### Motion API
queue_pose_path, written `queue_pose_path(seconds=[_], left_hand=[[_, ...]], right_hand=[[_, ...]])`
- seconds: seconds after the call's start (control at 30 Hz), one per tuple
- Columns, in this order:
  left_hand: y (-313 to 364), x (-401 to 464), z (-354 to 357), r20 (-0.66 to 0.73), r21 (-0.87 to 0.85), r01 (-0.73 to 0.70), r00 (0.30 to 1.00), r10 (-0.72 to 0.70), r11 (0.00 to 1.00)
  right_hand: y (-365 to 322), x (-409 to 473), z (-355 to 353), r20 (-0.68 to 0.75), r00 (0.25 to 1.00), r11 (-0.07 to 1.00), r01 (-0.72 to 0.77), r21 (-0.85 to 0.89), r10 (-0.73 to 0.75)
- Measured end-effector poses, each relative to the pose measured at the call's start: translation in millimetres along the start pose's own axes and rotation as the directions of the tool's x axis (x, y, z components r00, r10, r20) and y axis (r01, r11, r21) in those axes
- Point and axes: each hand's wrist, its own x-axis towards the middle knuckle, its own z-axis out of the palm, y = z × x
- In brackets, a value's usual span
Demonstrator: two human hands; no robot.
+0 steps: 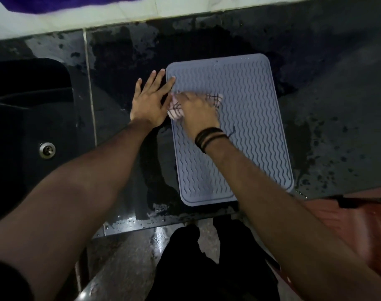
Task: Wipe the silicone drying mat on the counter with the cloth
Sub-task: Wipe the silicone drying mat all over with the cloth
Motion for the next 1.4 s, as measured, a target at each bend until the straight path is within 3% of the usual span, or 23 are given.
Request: queue_pose_path(seconds=[0.07, 0.3, 0.63, 0.87, 1.0, 1.1, 1.23, 1.4], left_hand=[[1.2, 1.3, 1.9, -0.001, 0.005, 0.033, 0.999, -0.033, 0.999], [2.2, 2.0, 2.1, 0.004, -0.019, 0.048, 0.999, -0.048, 0.999], [33.0, -44.8, 5.0, -0.010, -0.003, -0.090, 0.996, 0.090, 0.996], [42.5, -60.7, 21.5, -0.029, 0.007, -0.024, 0.999, 0.024, 1.000], [42.4, -60.7, 21.6, -0.040, -0.005, -0.031, 0.999, 0.031, 1.000], [42.9, -60.5, 23.0, -0.042, -0.008, -0.020, 0.999, 0.019, 1.000], [41.3, -59.1, 22.9, -0.030, 0.002, -0.023, 0.999, 0.023, 1.000], [39.9, -57.1, 25.2, -0.025, 0.021, -0.006, 1.000, 0.006, 1.000]], right_hand=[[-2.0, -15.4, 24.2, 0.062, 0.998, 0.998, 0.031, -0.046, -0.028], [2.8, -115.4, 48.4, 0.029, 0.995, 0.994, 0.096, -0.057, -0.095], [-0.4, -122.4, 48.5, 0.045, 0.995, 0.995, 0.092, -0.026, -0.091], [-1.2, -162.5, 50.0, 0.003, 0.996, 0.996, 0.090, 0.018, -0.090], [0.2, -197.9, 45.9, 0.078, 0.991, 0.993, 0.101, 0.056, -0.105], [5.1, -181.0, 30.0, 0.097, 0.995, 0.984, 0.019, 0.179, -0.037], [7.6, -124.7, 9.6, -0.117, 0.991, 0.976, -0.032, 0.216, 0.058], [-13.6, -101.2, 35.4, 0.056, 0.998, 0.999, -0.009, 0.035, 0.007]])
